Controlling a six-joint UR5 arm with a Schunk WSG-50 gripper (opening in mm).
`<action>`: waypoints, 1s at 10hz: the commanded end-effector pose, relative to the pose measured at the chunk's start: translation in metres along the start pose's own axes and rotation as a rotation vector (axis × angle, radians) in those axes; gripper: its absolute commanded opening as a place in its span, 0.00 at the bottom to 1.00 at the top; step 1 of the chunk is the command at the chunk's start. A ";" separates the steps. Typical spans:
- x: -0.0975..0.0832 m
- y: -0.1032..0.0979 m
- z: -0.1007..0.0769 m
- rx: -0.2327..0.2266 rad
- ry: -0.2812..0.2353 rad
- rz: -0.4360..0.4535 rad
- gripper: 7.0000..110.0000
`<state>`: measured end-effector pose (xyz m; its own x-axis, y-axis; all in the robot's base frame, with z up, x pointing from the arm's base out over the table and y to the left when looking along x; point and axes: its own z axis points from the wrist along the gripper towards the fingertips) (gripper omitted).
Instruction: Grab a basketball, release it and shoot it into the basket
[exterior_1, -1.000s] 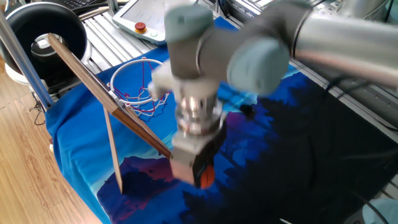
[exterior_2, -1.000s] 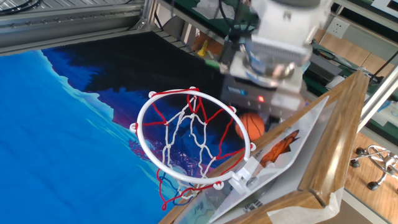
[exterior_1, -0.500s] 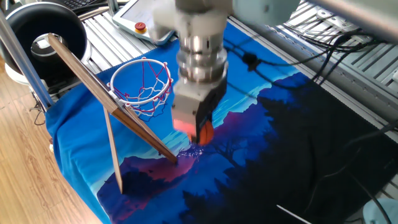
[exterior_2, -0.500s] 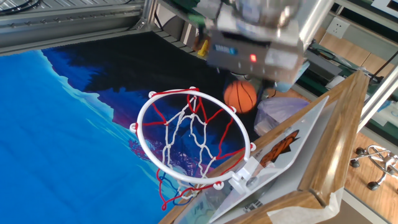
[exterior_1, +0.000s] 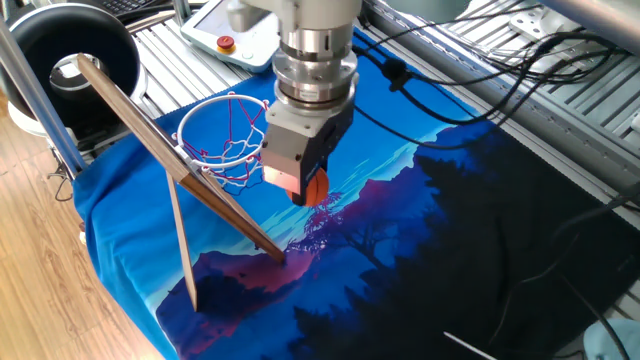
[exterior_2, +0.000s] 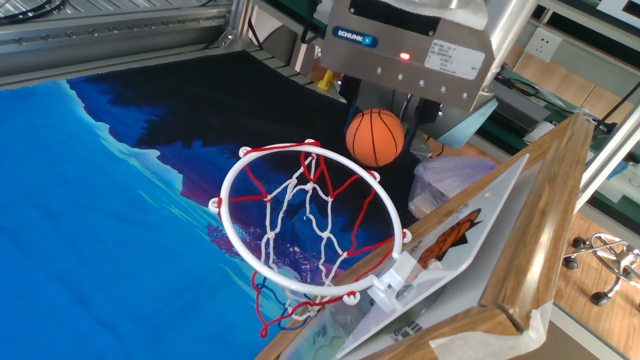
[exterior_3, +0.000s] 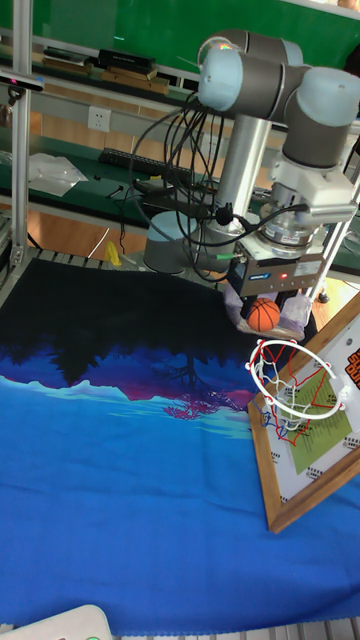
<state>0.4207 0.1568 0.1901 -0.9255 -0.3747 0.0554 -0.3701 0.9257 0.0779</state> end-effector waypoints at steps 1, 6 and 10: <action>0.004 0.002 -0.001 0.062 0.045 0.004 0.00; -0.016 -0.040 -0.007 0.241 -0.045 0.085 0.00; -0.006 -0.040 -0.007 0.245 -0.004 0.055 0.00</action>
<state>0.4416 0.1209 0.1922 -0.9451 -0.3229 0.0506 -0.3267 0.9296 -0.1708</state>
